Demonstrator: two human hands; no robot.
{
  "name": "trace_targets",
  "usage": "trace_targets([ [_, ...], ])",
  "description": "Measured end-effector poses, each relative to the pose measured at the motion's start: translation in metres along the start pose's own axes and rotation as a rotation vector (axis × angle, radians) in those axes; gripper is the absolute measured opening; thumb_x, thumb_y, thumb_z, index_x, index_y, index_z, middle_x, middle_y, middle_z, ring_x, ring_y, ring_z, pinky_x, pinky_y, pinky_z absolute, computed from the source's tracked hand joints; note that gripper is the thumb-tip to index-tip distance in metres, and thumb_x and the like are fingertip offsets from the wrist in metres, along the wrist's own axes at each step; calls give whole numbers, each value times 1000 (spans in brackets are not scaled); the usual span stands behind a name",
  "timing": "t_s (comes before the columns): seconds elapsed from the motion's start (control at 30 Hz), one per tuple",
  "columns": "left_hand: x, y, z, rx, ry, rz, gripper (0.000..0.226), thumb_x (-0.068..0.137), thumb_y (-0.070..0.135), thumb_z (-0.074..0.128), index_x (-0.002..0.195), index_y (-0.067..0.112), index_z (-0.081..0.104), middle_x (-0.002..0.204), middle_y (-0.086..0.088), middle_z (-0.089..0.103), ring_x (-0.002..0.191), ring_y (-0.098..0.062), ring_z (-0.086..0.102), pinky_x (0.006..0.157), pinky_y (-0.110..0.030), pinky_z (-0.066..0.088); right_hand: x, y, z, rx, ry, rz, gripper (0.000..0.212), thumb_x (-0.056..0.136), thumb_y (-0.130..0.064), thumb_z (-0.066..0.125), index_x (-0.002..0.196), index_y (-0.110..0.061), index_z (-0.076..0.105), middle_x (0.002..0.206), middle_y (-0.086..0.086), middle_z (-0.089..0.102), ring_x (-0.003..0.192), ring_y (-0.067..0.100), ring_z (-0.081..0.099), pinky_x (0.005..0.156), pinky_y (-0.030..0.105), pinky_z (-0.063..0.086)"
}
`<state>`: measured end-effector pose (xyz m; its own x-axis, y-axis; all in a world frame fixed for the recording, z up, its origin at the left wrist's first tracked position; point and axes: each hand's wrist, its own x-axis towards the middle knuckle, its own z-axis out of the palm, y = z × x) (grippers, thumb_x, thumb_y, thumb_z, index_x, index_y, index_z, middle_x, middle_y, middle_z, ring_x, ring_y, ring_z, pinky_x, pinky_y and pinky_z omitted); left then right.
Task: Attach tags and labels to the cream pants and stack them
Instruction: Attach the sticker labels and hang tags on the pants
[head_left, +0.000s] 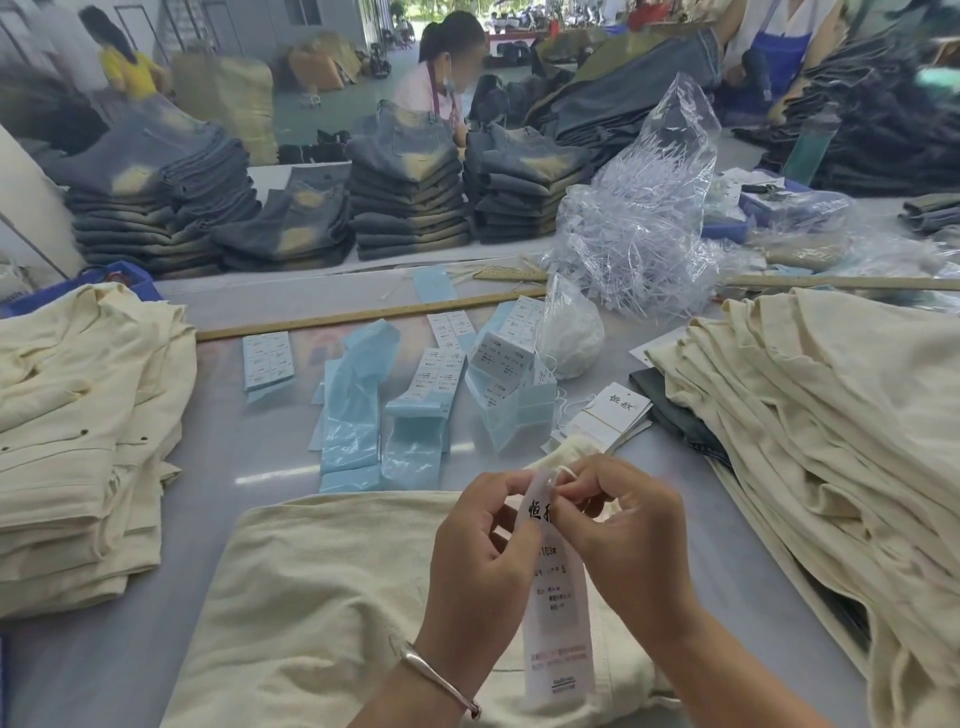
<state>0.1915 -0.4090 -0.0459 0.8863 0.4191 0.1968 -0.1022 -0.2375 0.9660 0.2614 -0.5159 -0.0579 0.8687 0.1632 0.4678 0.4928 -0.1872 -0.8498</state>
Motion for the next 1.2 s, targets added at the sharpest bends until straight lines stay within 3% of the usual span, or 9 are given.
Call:
trace_targets([
  [0.23, -1, -1, -5, -197, -59, -54, 31, 87, 35, 50, 96, 13, 71, 92, -3, 70, 72, -10, 62, 57, -24, 44, -6, -12, -1, 168, 39, 69, 10, 64, -19, 70, 57, -15, 64, 64, 1, 67, 59, 22, 59, 55, 31, 48],
  [0.37, 6, -2, -9, -140, -83, -59, 13, 83, 29, 62, 87, 22, 72, 74, 4, 70, 66, -8, 62, 58, -19, 44, -10, -16, -1, 227, 5, 119, 20, 67, 1, 76, 57, -12, 63, 66, 3, 67, 62, 24, 60, 58, 28, 50],
  [0.53, 16, -4, -22, -132, -180, -40, 9, 76, 28, 72, 83, 23, 73, 69, 2, 68, 65, -10, 59, 62, -25, 47, -12, -22, -8, 232, -81, 138, 13, 69, -13, 82, 66, -14, 70, 69, 5, 68, 62, 15, 60, 57, 30, 50],
  [0.73, 11, -11, -21, 160, -134, 231, 10, 81, 17, 66, 78, 27, 62, 73, 10, 60, 70, -11, 60, 52, -34, 52, -28, -19, -6, 283, -56, 234, 13, 72, -7, 79, 75, -19, 77, 73, 11, 73, 68, 31, 66, 66, 50, 55],
  [0.83, 9, -18, -15, 205, -161, 256, 11, 85, 13, 62, 80, 22, 58, 73, 7, 62, 70, -13, 64, 57, -41, 55, -37, -16, -8, 268, -24, 287, 11, 75, -8, 80, 78, -17, 77, 74, 9, 73, 69, 36, 68, 65, 46, 56],
  [0.93, 13, -25, -11, 225, -183, 178, 19, 91, 8, 58, 81, 24, 54, 75, 7, 66, 68, -9, 68, 60, -45, 56, -41, -9, -17, 213, 57, 412, 18, 76, -3, 78, 75, -20, 75, 67, 4, 71, 58, 20, 65, 57, 32, 56],
  [1.03, 17, -25, -5, 284, -175, 206, 23, 90, 7, 60, 81, 27, 53, 75, 8, 64, 65, -7, 64, 60, -32, 52, -46, 2, -35, 84, 184, 480, 14, 82, -10, 73, 75, -21, 75, 55, 2, 60, 49, 10, 52, 50, 22, 44],
  [1.1, 18, -21, 2, 282, -200, 244, 25, 87, 5, 64, 80, 26, 54, 75, 7, 59, 66, -8, 59, 60, -22, 44, -48, 5, -46, 24, 240, 470, 14, 83, -11, 71, 83, -24, 75, 63, 3, 61, 52, 8, 47, 53, 20, 40],
  [1.2, 18, -11, 17, 232, -290, 281, 25, 84, 2, 68, 78, 23, 57, 81, 9, 57, 69, -11, 55, 60, -10, 37, -46, 0, -50, 101, 94, 370, 34, 77, -10, 71, 105, -30, 69, 66, -5, 61, 51, 12, 41, 52, 20, 38],
])
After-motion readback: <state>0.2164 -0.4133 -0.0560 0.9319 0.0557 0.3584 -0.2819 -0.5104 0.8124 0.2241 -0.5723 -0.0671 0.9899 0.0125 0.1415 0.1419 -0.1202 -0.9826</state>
